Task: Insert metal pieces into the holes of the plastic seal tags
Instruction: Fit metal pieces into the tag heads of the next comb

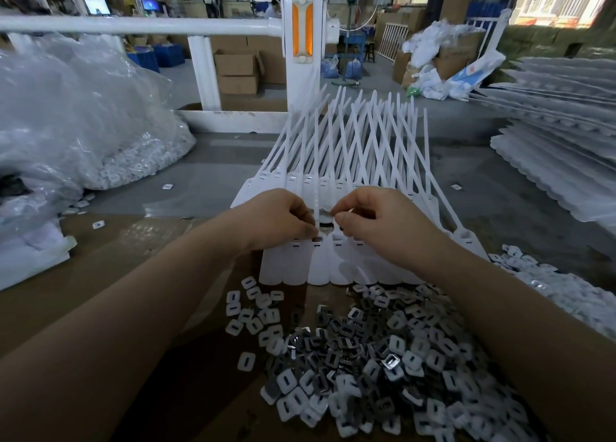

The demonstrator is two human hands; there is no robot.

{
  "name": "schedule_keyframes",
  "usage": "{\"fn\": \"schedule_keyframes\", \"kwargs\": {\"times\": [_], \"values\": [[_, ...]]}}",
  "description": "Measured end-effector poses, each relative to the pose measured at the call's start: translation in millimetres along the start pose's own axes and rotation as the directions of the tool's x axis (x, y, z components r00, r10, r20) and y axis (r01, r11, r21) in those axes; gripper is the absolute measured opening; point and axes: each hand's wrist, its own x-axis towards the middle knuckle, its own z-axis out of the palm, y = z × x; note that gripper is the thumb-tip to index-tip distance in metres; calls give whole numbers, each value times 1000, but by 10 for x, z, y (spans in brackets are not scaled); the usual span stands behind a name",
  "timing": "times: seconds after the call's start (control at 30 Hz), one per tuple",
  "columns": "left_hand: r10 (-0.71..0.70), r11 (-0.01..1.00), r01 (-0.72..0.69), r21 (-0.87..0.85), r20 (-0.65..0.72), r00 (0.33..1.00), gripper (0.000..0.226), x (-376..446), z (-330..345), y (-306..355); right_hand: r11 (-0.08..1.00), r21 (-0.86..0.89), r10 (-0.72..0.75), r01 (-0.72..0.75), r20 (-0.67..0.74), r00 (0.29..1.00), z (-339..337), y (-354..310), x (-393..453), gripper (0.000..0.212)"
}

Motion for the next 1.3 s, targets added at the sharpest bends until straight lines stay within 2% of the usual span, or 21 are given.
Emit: {"fn": "schedule_keyframes", "kwargs": {"times": [0.1, 0.17, 0.27, 0.4, 0.6, 0.83, 0.9, 1.0, 1.1, 1.2, 1.3], "values": [[8, 1000, -7, -13, 17, 1000, 4, -3, -16, -15, 998, 5, -66, 66, 44, 997, -9, -13, -9, 7], [19, 999, -19, -30, 27, 999, 4, -9, -19, -35, 987, -16, -156, 160, 157, 975, 4, -58, -36, 5], [33, 996, -32, -77, 18, 999, 4, -12, -19, -76, 949, -90, -258, 304, 336, 906, 80, -142, -97, 10], [45, 991, -44, -124, 2, 999, 6, -3, -12, -94, 862, -196, -339, 467, 462, 819, 196, -247, -133, 22], [66, 993, -66, -94, -10, 998, 8, 3, -16, -79, 812, -253, -359, 526, 494, 792, 260, -297, -150, 23], [83, 990, -87, -114, -32, 996, 2, -35, -14, -68, 837, -207, -389, 507, 426, 817, 252, -268, -156, 10], [95, 986, -104, -131, -73, 993, 3, -44, -17, -67, 850, -212, -399, 482, 337, 853, 209, -244, -137, 8], [138, 975, -156, -159, -116, 984, 6, -43, -32, -72, 895, -212, -373, 392, 124, 920, 99, -175, -89, 4], [188, 964, -204, -173, -104, 977, 9, -53, -50, -26, 937, -175, -319, 303, -74, 945, 30, -102, -53, 9], [183, 935, -189, -299, -47, 982, 18, -76, -72, 22, 953, -145, -288, 266, -163, 944, 12, -69, -46, 13], [150, 877, -120, -464, 28, 988, 17, -82, -108, 34, 949, -160, -300, 271, -199, 933, 15, -69, -43, 15]]}}
